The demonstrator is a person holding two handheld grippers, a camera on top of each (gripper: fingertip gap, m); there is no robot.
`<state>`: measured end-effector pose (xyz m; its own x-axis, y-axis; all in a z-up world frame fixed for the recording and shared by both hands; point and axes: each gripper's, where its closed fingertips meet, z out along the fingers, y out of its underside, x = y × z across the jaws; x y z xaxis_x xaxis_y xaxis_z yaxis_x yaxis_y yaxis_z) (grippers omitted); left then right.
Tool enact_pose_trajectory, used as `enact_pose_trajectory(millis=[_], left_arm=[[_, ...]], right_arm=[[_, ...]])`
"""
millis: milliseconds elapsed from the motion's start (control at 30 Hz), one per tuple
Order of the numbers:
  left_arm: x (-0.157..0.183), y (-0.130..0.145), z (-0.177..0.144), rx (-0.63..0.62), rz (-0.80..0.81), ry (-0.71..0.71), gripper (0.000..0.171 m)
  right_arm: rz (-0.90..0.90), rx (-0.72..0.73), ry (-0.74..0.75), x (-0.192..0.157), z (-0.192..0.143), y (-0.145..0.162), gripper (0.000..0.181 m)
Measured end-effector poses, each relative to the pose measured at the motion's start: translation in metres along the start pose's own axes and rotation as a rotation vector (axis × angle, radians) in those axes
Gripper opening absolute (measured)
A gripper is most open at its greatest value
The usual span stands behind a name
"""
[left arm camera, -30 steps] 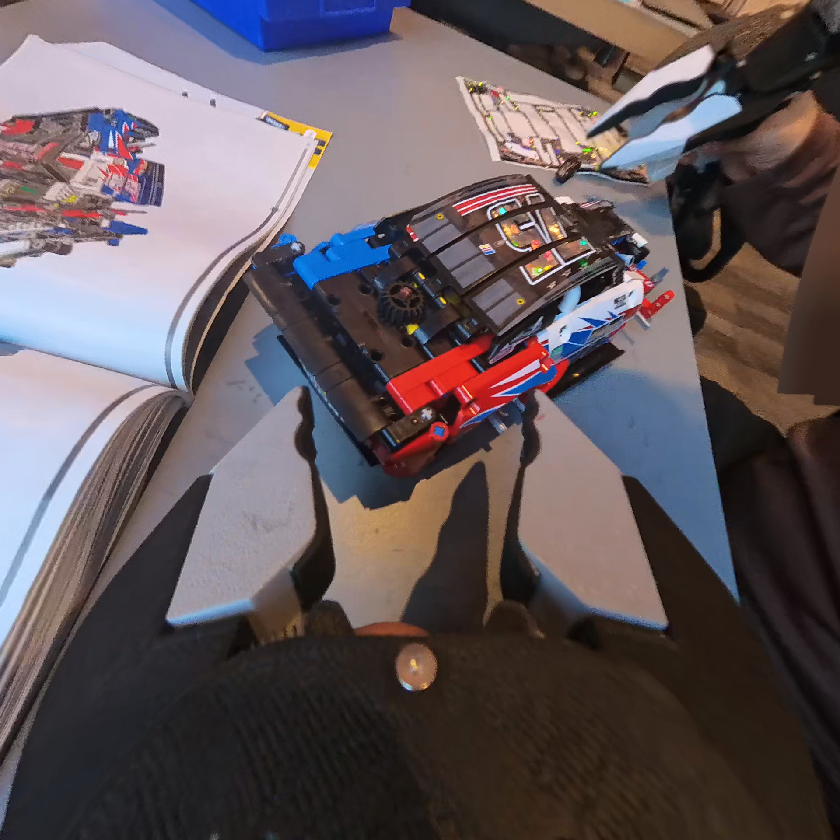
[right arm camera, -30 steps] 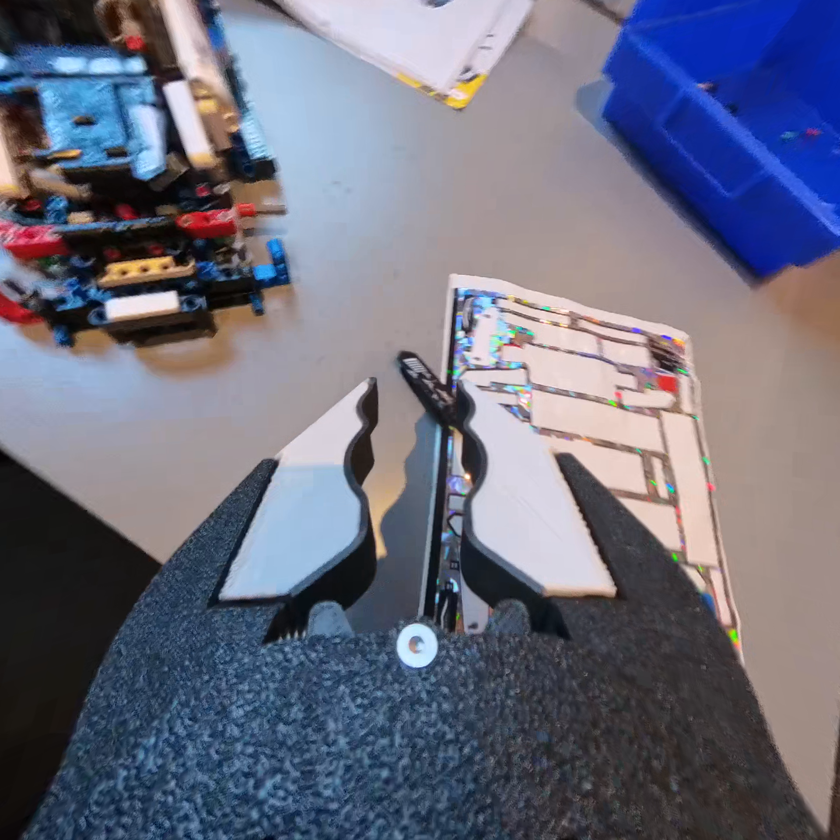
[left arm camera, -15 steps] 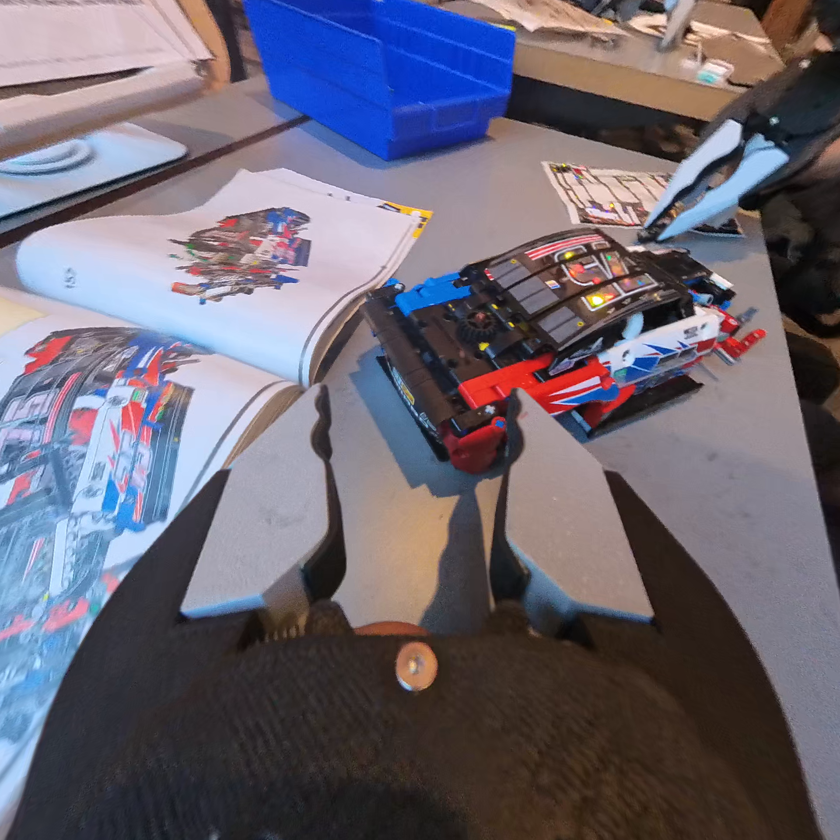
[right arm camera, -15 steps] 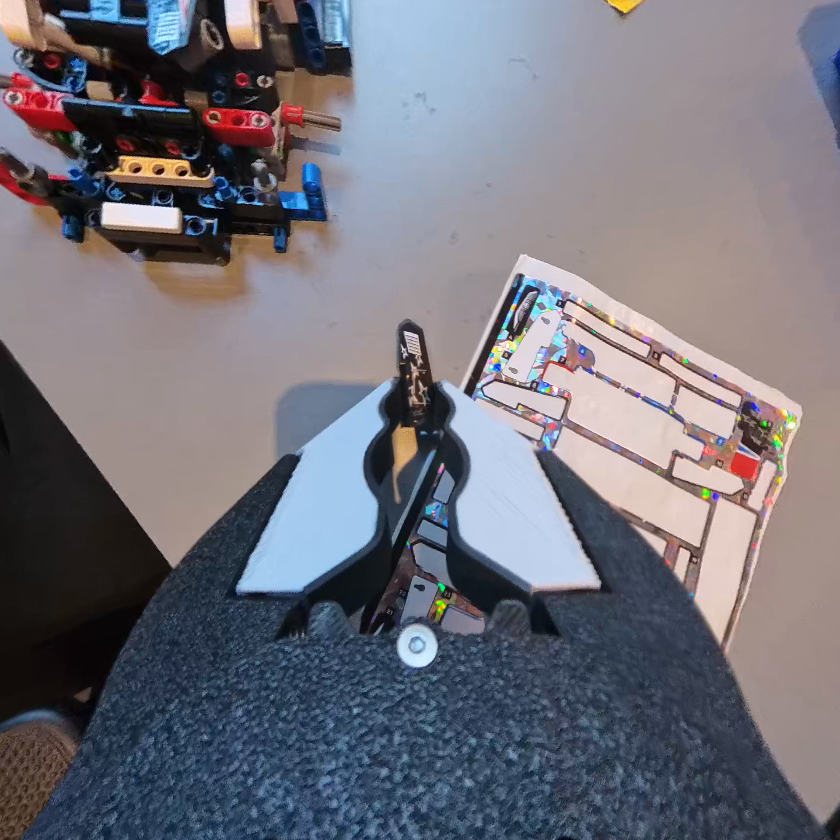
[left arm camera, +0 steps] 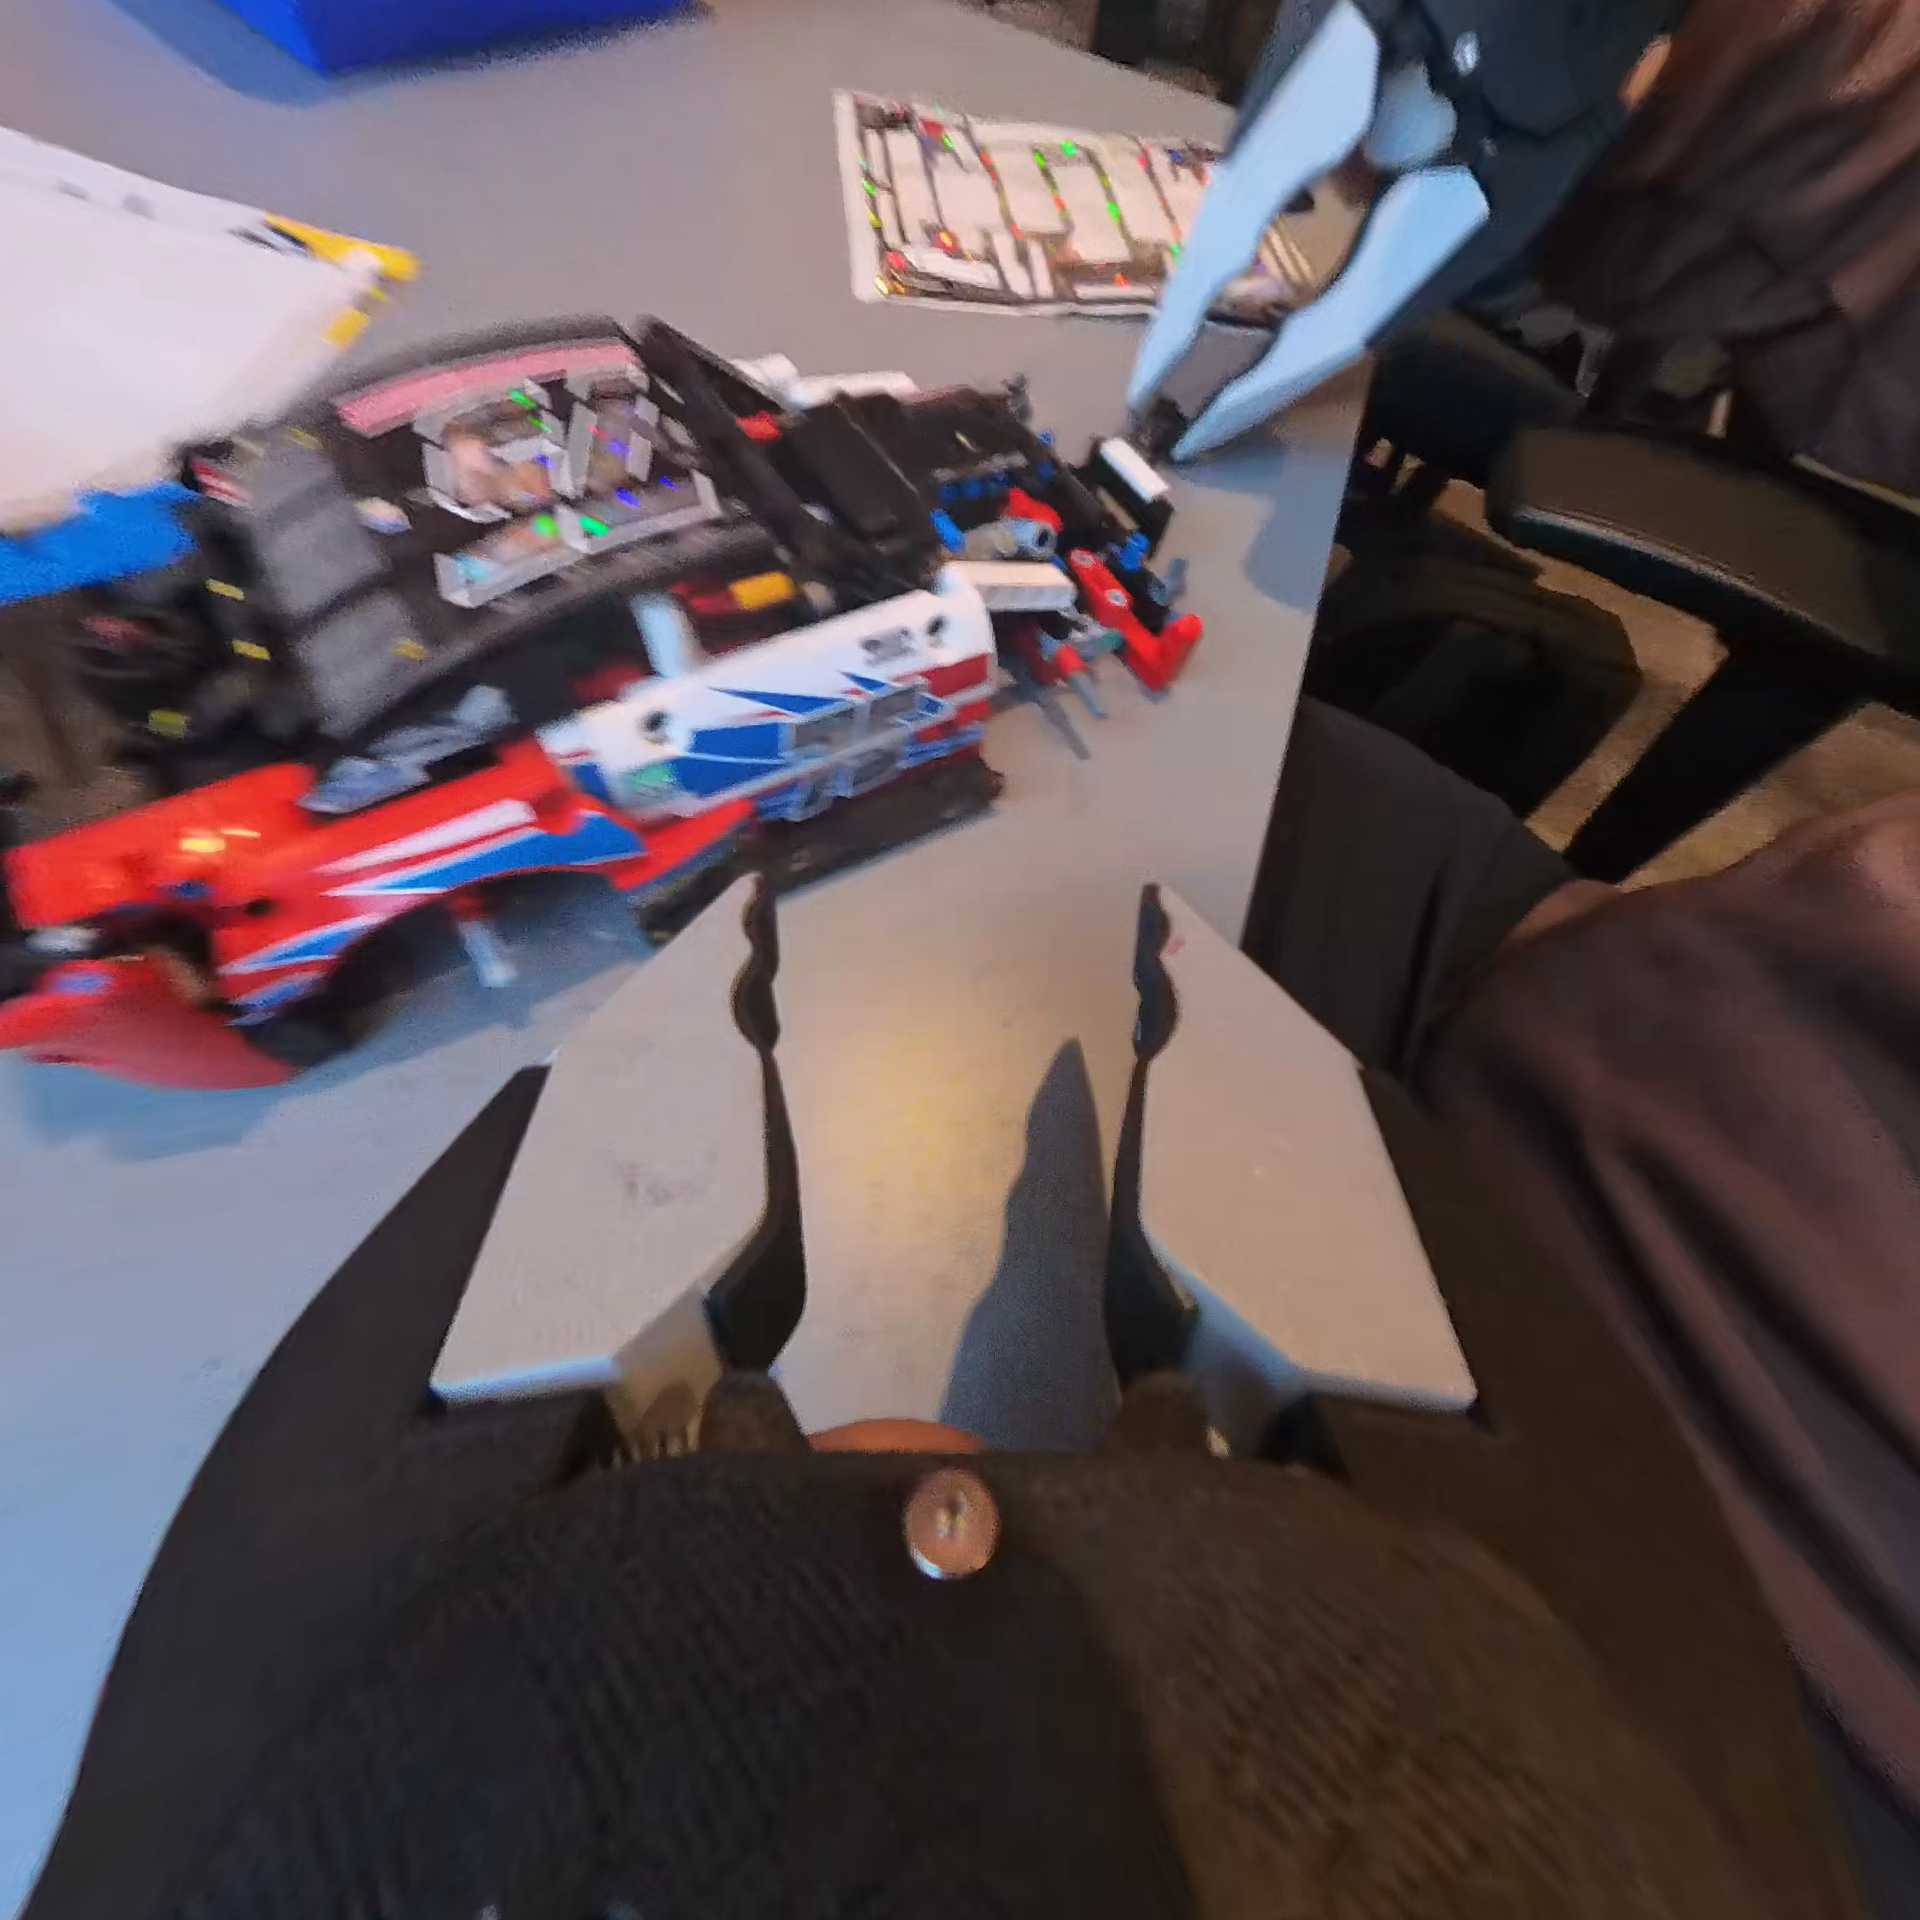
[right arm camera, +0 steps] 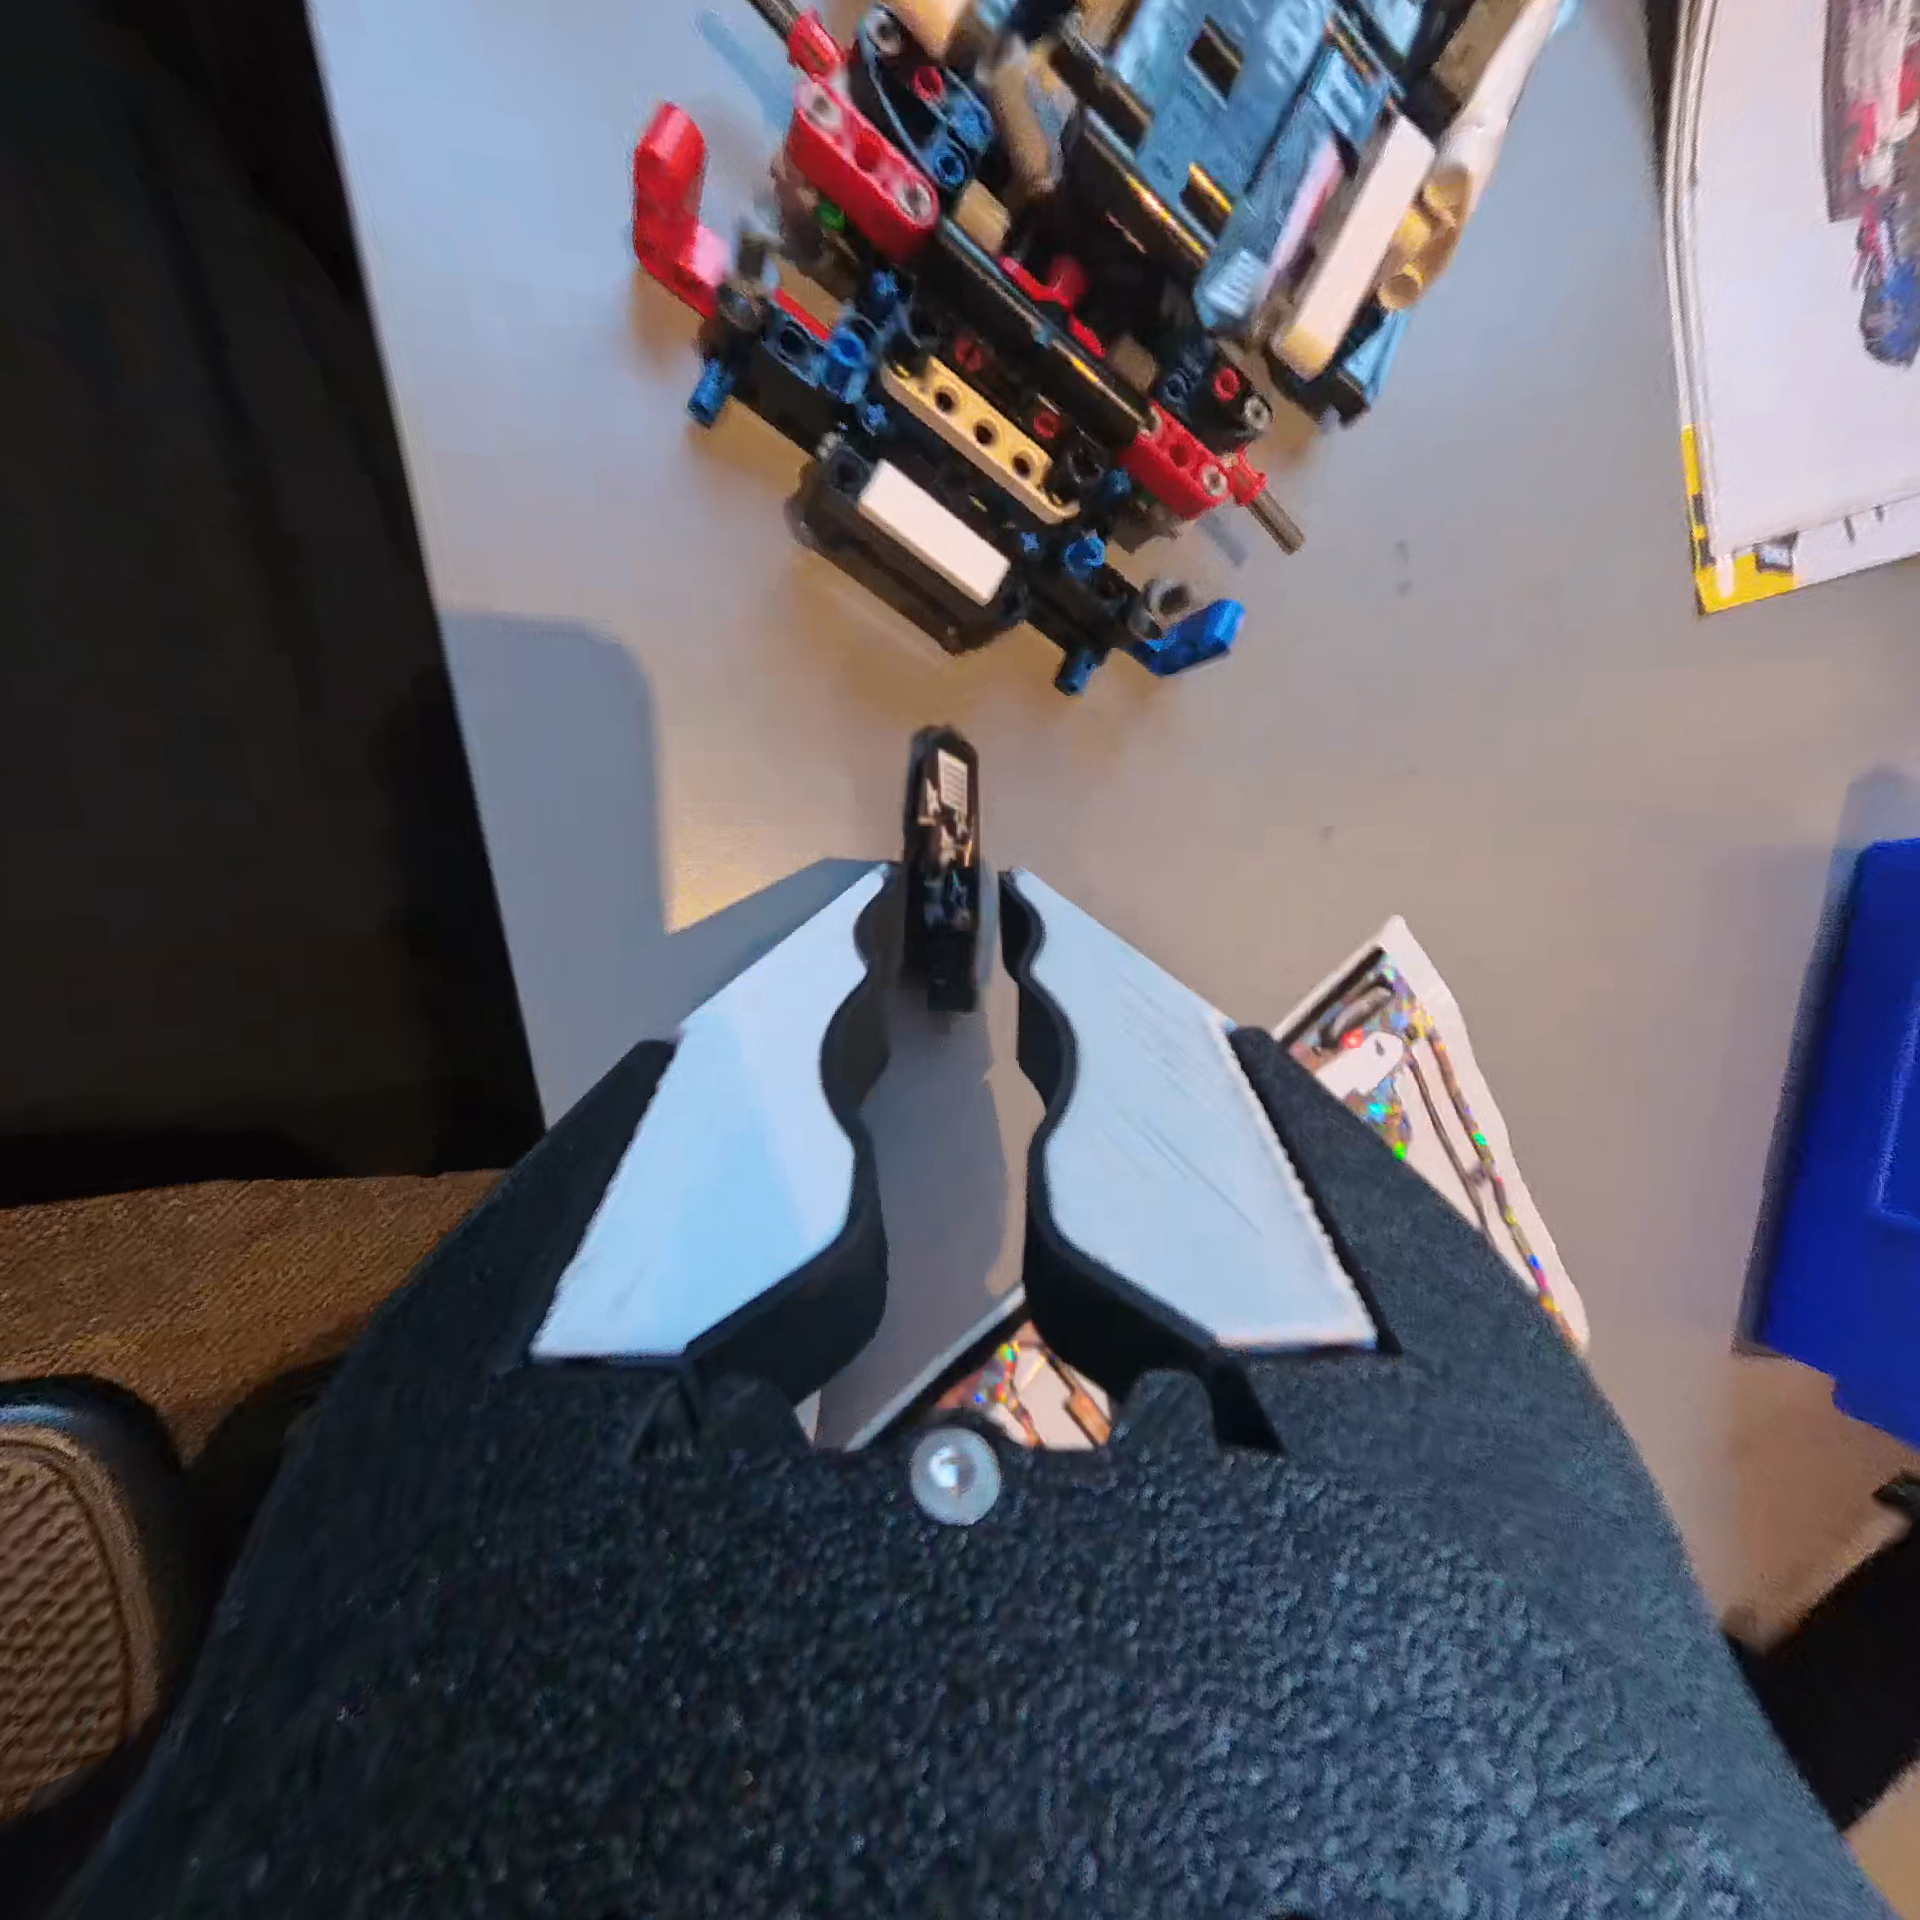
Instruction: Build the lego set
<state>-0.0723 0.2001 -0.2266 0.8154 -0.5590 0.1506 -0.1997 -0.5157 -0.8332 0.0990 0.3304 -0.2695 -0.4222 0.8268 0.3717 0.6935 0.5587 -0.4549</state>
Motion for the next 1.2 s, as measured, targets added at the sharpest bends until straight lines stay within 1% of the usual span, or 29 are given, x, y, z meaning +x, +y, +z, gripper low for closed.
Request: enact_pose_trajectory(millis=[33, 100, 133, 167, 233, 267, 300, 367, 433, 500, 600, 667, 733, 800, 833, 900, 933, 1000, 1033, 1100, 1200], left_arm=[[0.009, 0.005, 0.008, -0.009, -0.018, 0.028, 0.067], [0.024, 0.013, 0.019, -0.018, -0.042, 0.059, 0.065], [0.026, 0.016, 0.021, -0.039, -0.039, 0.053, 0.065], [0.027, 0.015, 0.022, -0.036, -0.029, 0.041, 0.066], [0.024, 0.008, 0.02, -0.002, -0.005, 0.004, 0.06], [0.019, 0.003, 0.018, 0.008, 0.009, -0.037, 0.056], [0.011, -0.003, 0.016, 0.023, 0.03, -0.087, 0.057], [0.001, -0.018, 0.014, 0.058, 0.097, -0.15, 0.054], [-0.005, -0.032, 0.017, 0.09, 0.148, -0.184, 0.053], [-0.007, -0.037, 0.024, 0.096, 0.179, -0.182, 0.053], [-0.007, -0.031, 0.037, 0.095, 0.217, -0.175, 0.053], [-0.005, -0.026, 0.04, 0.091, 0.234, -0.171, 0.053], [-0.001, -0.029, 0.038, 0.128, 0.26, -0.156, 0.049], [-0.001, -0.031, 0.034, 0.152, 0.247, -0.151, 0.048], [-0.001, -0.032, 0.033, 0.163, 0.242, -0.144, 0.048], [0.001, -0.034, 0.031, 0.18, 0.233, -0.118, 0.048], [0.002, -0.033, 0.032, 0.177, 0.227, -0.101, 0.047], [0.004, -0.03, 0.036, 0.144, 0.211, -0.068, 0.046], [0.004, -0.027, 0.038, 0.122, 0.206, -0.055, 0.046], [0.007, -0.024, 0.042, 0.087, 0.209, -0.031, 0.046], [0.007, -0.024, 0.042, 0.093, 0.214, -0.034, 0.045]], right_arm=[[0.011, -0.035, 0.006, 0.004, -0.001, 0.004, 0.023], [0.058, -0.087, 0.042, 0.011, -0.007, 0.011, 0.024], [0.089, -0.074, 0.066, 0.011, -0.012, 0.01, 0.024], [0.118, -0.049, 0.097, 0.011, -0.018, 0.008, 0.022], [0.179, -0.016, 0.177, 0.01, -0.028, 0.009, 0.019], [0.217, -0.003, 0.212, 0.008, -0.033, 0.011, 0.018], [0.267, 0.029, 0.236, 0.007, -0.036, 0.008, 0.016], [0.368, 0.158, 0.238, 0.002, -0.039, -0.013, 0.014], [0.385, 0.239, 0.247, 0.002, -0.036, -0.04, 0.014], [0.4, 0.253, 0.3, 0.011, -0.028, -0.062, 0.014], [0.376, 0.277, 0.347, 0.022, -0.009, -0.095, 0.018], [0.306, 0.233, 0.392, 0.029, 0.003, -0.106, 0.018], [0.266, 0.2, 0.405, 0.028, 0.008, -0.11, 0.018], [0.306, 0.177, 0.458, 0.033, -0.001, -0.098, 0.012], [0.375, 0.168, 0.481, 0.035, -0.009, -0.086, 0.012], [0.563, 0.192, 0.456, 0.03, -0.023, -0.063, 0.015], [0.647, 0.214, 0.434, 0.026, -0.029, -0.053, 0.016], [0.766, 0.224, 0.437, 0.018, -0.039, -0.033, 0.017], [0.803, 0.215, 0.453, 0.015, -0.042, -0.025, 0.02], [0.856, 0.205, 0.476, 0.009, -0.045, -0.014, 0.019], [0.941, 0.21, 0.475, 0.001, -0.04, -0.006, 0.02]])
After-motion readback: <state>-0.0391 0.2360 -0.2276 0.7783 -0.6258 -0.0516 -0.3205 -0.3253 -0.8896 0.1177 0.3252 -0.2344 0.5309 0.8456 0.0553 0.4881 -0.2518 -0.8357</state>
